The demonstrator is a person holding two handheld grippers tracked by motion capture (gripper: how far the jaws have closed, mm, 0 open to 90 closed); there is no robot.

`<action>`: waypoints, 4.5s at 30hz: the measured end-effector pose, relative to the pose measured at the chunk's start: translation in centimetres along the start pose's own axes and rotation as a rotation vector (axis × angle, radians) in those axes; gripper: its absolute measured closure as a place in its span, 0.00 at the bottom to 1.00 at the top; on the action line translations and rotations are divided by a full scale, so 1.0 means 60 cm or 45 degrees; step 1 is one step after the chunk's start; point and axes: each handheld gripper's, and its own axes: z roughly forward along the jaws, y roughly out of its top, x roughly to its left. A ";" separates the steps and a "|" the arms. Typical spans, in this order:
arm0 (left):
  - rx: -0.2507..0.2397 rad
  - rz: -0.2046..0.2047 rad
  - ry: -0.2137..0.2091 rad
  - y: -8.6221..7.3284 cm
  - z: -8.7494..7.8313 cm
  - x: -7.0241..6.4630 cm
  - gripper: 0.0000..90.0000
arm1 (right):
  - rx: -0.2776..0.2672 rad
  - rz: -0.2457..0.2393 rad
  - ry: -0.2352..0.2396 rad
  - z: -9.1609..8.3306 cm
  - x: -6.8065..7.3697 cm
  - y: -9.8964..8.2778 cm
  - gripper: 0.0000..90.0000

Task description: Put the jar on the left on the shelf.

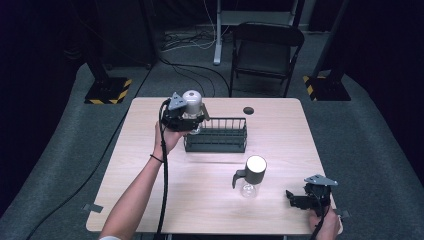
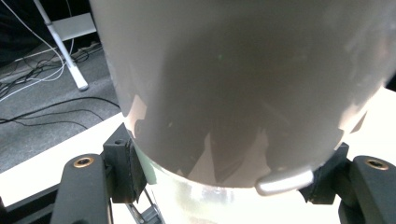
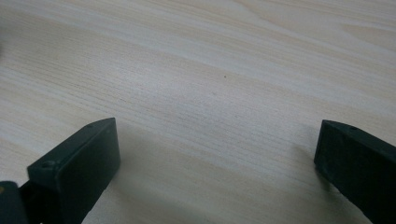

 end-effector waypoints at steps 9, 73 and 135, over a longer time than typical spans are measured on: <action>0.010 -0.003 -0.001 0.003 0.017 -0.002 0.34 | 0.000 0.000 0.000 0.000 0.000 0.000 0.00; 0.103 -0.110 0.017 -0.037 0.101 0.001 0.34 | 0.000 -0.002 0.002 0.000 0.000 0.000 0.00; 0.094 -0.105 0.011 -0.069 0.121 -0.009 0.34 | 0.000 -0.003 0.002 0.000 0.000 0.000 0.00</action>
